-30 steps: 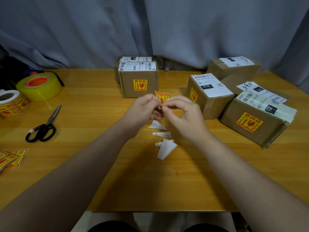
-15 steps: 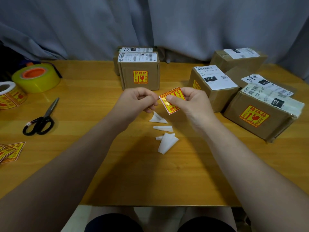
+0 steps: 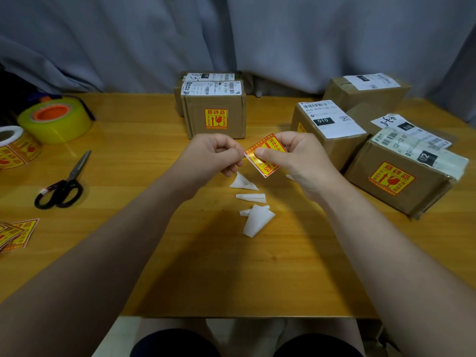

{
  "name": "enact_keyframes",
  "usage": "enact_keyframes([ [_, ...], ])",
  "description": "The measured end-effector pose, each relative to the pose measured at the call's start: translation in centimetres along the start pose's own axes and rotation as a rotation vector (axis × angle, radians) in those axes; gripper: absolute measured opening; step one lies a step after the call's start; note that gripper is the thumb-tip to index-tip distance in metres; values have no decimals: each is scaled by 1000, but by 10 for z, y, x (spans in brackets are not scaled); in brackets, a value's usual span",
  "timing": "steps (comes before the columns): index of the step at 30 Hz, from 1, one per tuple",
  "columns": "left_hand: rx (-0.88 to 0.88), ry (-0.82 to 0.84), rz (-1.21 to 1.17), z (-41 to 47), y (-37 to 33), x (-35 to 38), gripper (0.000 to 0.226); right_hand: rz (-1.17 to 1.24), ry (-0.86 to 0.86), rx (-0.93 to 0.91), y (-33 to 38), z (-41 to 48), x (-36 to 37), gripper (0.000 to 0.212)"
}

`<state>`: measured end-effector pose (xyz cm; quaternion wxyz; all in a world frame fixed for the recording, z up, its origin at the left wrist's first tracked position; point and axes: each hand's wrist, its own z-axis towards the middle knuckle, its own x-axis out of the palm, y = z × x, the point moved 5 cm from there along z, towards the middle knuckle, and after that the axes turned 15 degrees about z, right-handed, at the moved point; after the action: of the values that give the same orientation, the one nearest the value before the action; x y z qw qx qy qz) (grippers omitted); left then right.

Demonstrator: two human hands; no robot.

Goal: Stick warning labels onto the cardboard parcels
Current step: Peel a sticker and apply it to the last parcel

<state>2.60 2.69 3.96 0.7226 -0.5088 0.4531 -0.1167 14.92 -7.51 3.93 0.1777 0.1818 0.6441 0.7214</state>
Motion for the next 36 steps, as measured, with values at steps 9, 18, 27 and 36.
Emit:
enact_keyframes([
  [9,3,10,-104,1,-2,3,21,168,-2,28,-1,1,1,20],
  [18,9,-25,-218,1,-2,8,18,-185,-248,-180,-4,-1,-1,27],
  [27,21,-121,-87,2,-3,10,15,-173,-121,-226,2,-3,9,6],
  [36,44,-136,101,-2,-8,12,10,-629,-96,-442,14,-4,17,13],
])
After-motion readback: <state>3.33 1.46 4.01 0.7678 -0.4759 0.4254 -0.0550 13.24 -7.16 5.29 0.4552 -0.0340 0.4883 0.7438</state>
